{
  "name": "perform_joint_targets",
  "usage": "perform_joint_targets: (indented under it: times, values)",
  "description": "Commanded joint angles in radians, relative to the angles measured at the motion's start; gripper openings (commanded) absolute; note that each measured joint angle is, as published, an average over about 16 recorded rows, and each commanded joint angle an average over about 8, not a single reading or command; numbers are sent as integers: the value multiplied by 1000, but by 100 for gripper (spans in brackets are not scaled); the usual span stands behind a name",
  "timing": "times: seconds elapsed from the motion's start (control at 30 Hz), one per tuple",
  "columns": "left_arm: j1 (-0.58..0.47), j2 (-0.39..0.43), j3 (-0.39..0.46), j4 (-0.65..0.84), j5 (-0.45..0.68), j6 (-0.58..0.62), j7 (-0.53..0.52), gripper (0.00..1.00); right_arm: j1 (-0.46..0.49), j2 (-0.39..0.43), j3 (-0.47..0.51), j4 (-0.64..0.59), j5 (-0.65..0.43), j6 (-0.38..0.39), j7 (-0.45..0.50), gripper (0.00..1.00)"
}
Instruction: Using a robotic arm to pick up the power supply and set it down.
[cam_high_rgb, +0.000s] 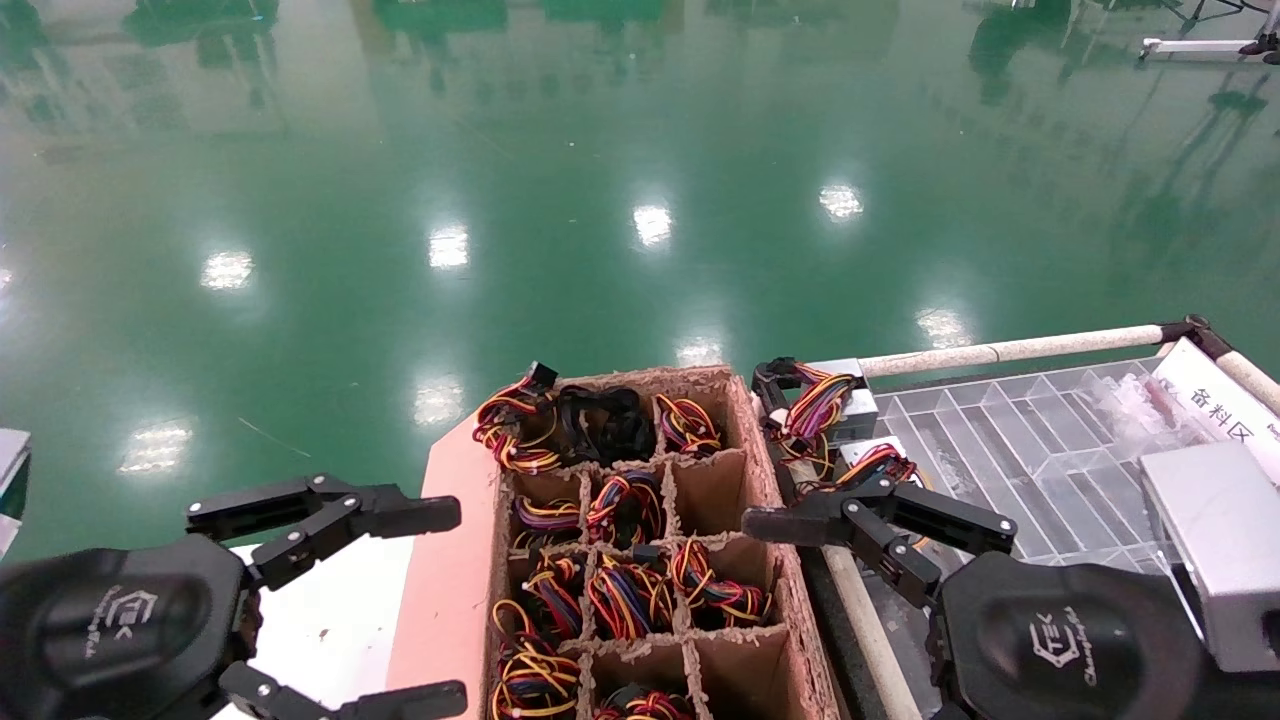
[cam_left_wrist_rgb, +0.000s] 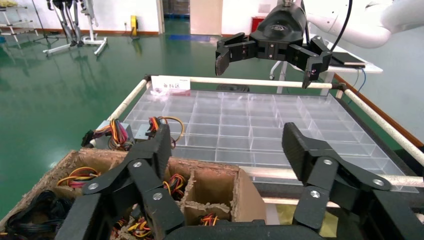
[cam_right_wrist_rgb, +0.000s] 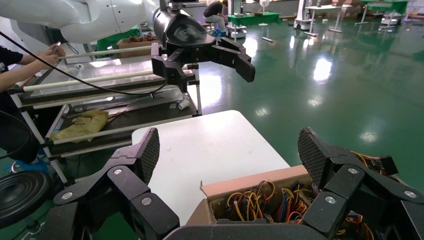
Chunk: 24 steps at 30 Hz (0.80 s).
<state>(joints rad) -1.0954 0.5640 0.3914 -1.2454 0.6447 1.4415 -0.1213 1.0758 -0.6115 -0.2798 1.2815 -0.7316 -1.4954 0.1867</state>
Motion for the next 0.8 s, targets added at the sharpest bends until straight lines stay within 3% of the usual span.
perform_joint_targets:
  times: [0.03, 0.6, 0.8]
  values:
    - [0, 0, 0, 0, 0, 0, 0, 0, 0, 0, 0, 0, 0, 0, 0, 100]
    - [0, 0, 0, 0, 0, 0, 0, 0, 0, 1, 0, 0, -2, 1, 0, 100]
    - [0, 0, 0, 0, 0, 0, 0, 0, 15, 17, -18, -8, -76, 30, 5, 100]
